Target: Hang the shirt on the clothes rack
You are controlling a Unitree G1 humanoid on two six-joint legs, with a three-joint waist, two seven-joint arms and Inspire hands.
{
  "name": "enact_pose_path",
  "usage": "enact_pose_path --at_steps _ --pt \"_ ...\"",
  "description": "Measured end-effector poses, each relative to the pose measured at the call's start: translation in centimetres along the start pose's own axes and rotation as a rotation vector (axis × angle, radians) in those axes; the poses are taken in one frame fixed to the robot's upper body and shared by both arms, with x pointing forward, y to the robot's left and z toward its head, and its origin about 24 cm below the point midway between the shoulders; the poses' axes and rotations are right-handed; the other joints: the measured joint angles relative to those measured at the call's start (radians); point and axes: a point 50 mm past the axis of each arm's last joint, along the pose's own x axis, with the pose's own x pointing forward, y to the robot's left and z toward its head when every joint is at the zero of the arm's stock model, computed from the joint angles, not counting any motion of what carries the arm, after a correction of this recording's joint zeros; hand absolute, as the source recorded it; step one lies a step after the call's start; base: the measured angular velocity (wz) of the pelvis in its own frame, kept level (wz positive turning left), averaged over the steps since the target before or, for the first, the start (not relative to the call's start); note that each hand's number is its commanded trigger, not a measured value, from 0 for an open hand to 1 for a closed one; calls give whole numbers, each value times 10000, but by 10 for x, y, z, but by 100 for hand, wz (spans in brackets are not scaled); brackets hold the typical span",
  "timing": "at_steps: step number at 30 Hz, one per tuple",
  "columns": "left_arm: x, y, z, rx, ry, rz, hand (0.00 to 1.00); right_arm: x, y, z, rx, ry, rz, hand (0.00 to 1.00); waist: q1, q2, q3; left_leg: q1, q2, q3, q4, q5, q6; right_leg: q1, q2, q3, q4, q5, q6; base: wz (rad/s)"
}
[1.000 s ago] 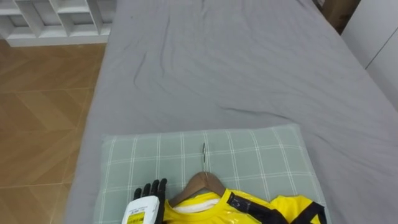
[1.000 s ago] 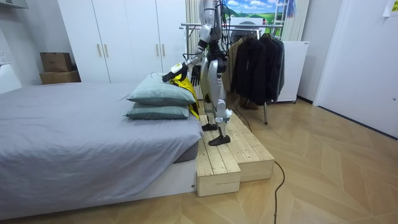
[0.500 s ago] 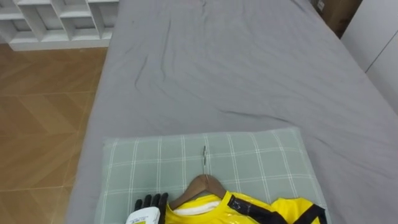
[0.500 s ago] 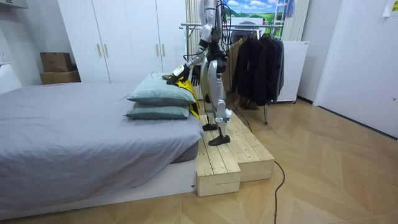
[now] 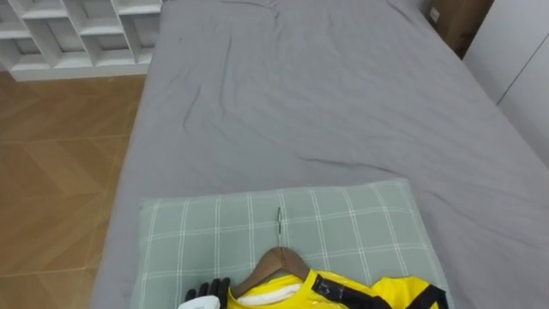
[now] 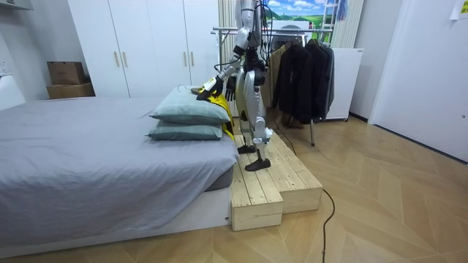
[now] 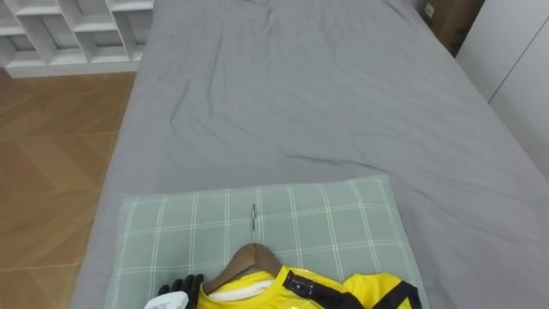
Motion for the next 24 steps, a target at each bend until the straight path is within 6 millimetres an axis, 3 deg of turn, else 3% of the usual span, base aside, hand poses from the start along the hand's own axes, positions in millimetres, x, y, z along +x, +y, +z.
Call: enact_pose_path --at_steps 5,9,15,24 --pt "0 0 0 60 11 -97 100 0 -2 -2 53 134 -101 0 3 100 -56 92 0 105 -14 -1 1 68 0 50 -2 -10 16 -3" --pt "5 10 0 103 85 202 100 0 -4 -4 96 253 -150 0 16 127 -55 271 -2 160 -19 -10 14 230 2 111 -6 -48 48 -2" --pt "6 14 0 122 184 290 100 -1 -6 -7 370 315 -330 0 18 187 30 432 -2 314 -121 -62 89 300 23 226 -16 -58 66 -6" --pt "-1 -1 -8 -47 571 -111 100 -1 -7 -8 399 308 -356 0 3 206 26 418 -3 357 -151 -92 131 295 26 250 -19 -75 93 1"
